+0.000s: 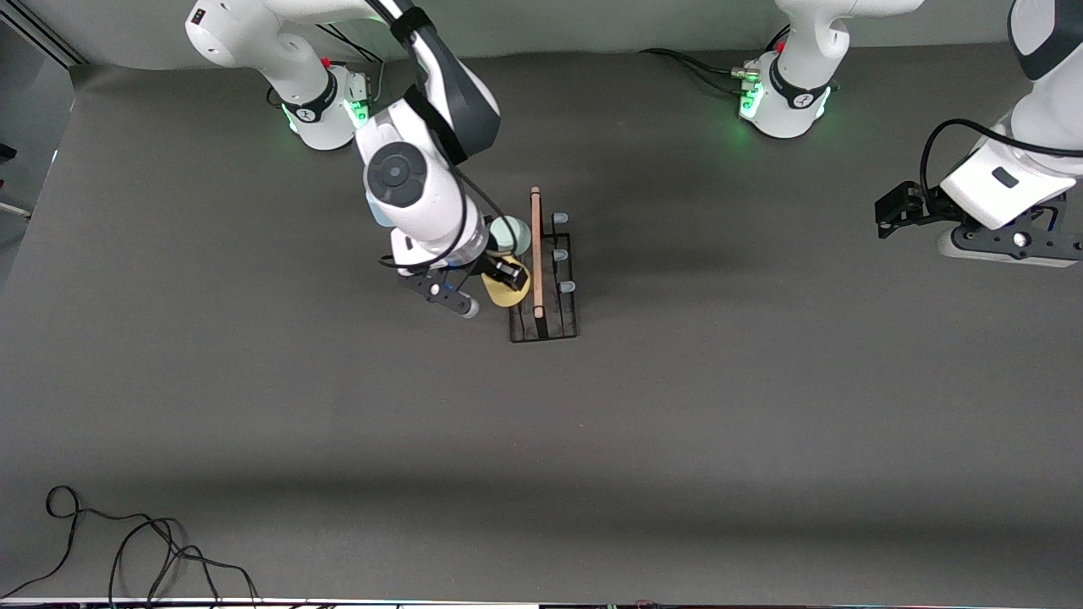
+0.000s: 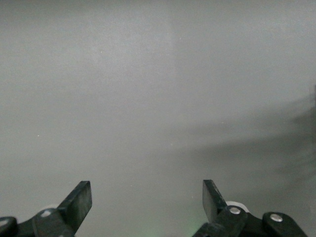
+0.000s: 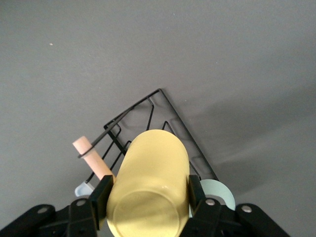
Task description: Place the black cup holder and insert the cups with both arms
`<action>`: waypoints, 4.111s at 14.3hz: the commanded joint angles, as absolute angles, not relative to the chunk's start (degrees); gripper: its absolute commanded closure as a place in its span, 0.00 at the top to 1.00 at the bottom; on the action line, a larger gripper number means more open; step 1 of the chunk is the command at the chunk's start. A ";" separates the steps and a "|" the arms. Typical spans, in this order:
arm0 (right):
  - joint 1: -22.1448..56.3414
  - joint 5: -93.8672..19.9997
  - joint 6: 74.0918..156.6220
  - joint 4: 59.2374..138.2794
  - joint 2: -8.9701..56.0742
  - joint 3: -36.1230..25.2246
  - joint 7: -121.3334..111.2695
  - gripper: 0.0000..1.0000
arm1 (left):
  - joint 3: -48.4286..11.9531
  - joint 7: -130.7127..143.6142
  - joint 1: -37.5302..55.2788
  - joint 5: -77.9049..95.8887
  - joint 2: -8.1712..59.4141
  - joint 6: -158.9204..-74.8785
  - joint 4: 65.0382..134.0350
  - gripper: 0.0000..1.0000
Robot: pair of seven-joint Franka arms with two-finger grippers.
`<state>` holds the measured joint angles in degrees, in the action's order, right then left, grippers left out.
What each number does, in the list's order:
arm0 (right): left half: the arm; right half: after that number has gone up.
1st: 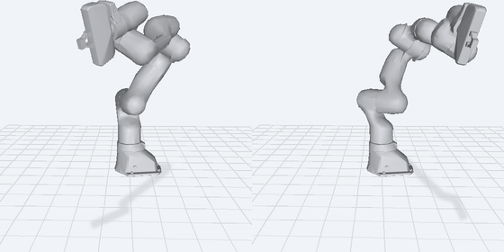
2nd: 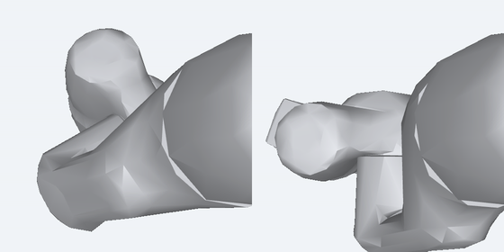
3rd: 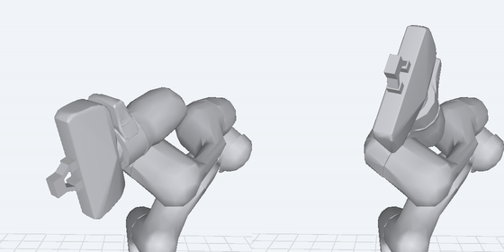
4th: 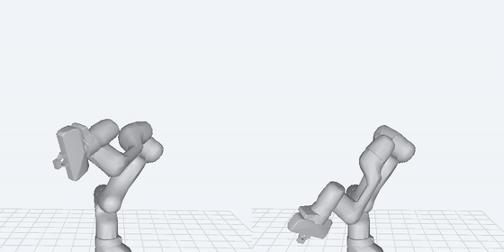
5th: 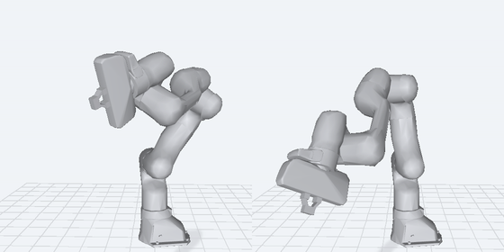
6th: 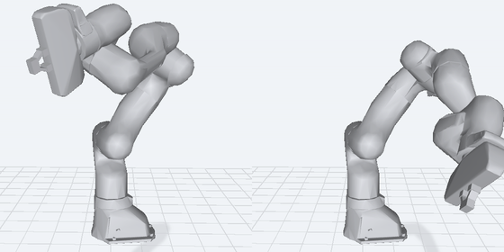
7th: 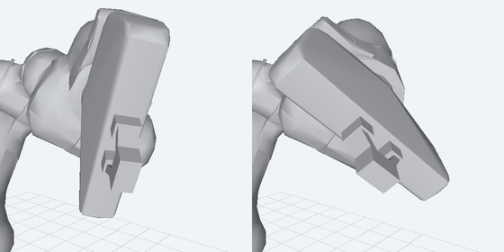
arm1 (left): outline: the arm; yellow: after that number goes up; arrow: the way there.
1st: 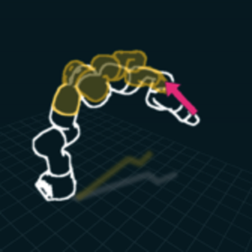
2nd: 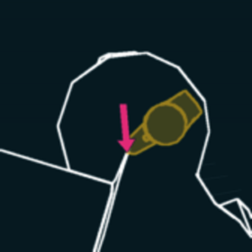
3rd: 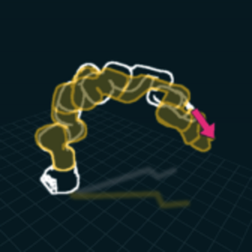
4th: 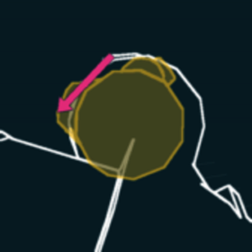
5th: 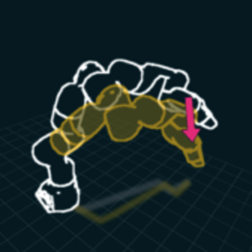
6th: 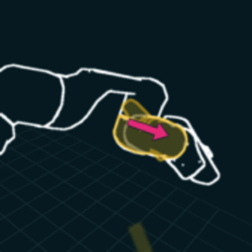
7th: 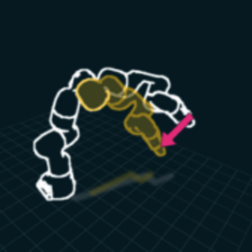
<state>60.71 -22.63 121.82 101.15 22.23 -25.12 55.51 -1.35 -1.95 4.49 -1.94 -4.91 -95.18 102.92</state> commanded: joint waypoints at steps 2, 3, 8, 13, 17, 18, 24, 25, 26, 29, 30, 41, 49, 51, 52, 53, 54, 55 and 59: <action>61.44 -21.53 124.97 102.83 22.76 -25.84 56.69 0.00 | -1.05 -1.05 5.01 -2.46 -4.57 -94.39 101.95 1.00; 61.44 -21.53 124.98 102.83 22.85 -25.75 56.69 0.16 | -1.05 -0.97 5.10 -2.37 -4.57 -94.31 101.95 1.00; 61.17 -21.53 124.89 102.74 22.68 -25.84 56.60 0.78 | -1.05 -0.97 5.10 -2.46 -4.57 -94.04 102.04 1.00; 60.38 -21.53 120.70 101.52 20.05 -29.51 52.67 0.96 | -1.05 -0.97 5.10 -2.37 -4.57 -94.04 102.04 1.00; 60.38 -21.62 103.84 98.88 12.94 -39.87 39.33 0.97 | -1.05 -0.97 5.10 -2.46 -4.57 -94.30 101.95 1.00; 60.47 -21.53 99.62 98.53 10.66 -43.21 34.85 0.97 | -1.05 -0.97 5.10 -2.46 -4.57 -94.48 101.95 1.00; 60.38 -10.37 81.40 87.90 7.38 -55.78 13.12 0.97 | -0.62 -1.14 4.40 -1.76 -5.01 -99.39 102.48 1.00; 60.47 -10.20 81.30 86.59 7.38 -57.99 12.75 0.97 | -0.44 -1.23 4.22 -1.84 -5.18 -99.40 102.48 1.00; 60.38 -10.20 80.95 85.35 7.38 -59.40 11.87 1.00 | -0.35 -1.93 3.61 -1.85 -5.45 -98.88 102.39 1.00; 60.38 -10.11 80.95 84.46 7.82 -63.45 3.45 1.00 | -0.35 -2.11 3.34 -2.37 -6.59 -98.53 102.30 1.00; 60.38 -9.93 80.95 84.81 7.91 -63.63 2.82 1.00 | -0.35 -2.11 3.34 -2.46 -6.68 -98.26 102.30 1.00; 54.96 -8.00 79.45 84.81 7.56 -58.22 3.08 1.00 | -0.35 -2.20 3.34 -2.20 -6.50 -97.47 102.22 1.00; 17.26 -1.76 79.45 86.48 3.43 -16.99 3.43 1.00 | -0.35 -2.20 2.99 -2.02 -6.33 -97.38 102.04 1.00; 10.50 -1.58 79.98 87.88 2.12 -11.02 3.25 1.00 | -0.35 -2.20 2.99 -1.93 -6.33 -97.38 102.04 1.00; 7.50 -0.89 80.42 88.67 1.50 -7.85 2.90 1.00 | -0.26 -2.20 2.99 -1.85 -6.33 -97.38 102.04 1.00; 6.25 0.86 81.03 89.20 1.06 -6.00 2.81 1.00 | -0.35 -2.20 2.99 -1.85 -6.24 -97.38 102.04 1.00; 6.15 2.18 81.82 89.73 0.88 -5.37 2.73 1.00 | -0.26 -2.20 2.99 -1.85 -6.24 -97.21 102.04 1.00; 6.07 2.37 84.52 91.22 -0.08 -5.27 2.72 1.00 | -0.35 -2.20 2.99 -1.85 -6.33 -97.12 102.04 1.00; 6.15 2.20 88.95 94.57 -2.02 -5.18 2.64 1.00 | -0.53 -1.85 3.16 -1.93 -6.68 -95.90 102.22 1.00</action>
<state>6.57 0.89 87.30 91.65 0.63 -6.12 3.69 -0.18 -1.97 3.29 -1.93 -5.97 -97.72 102.30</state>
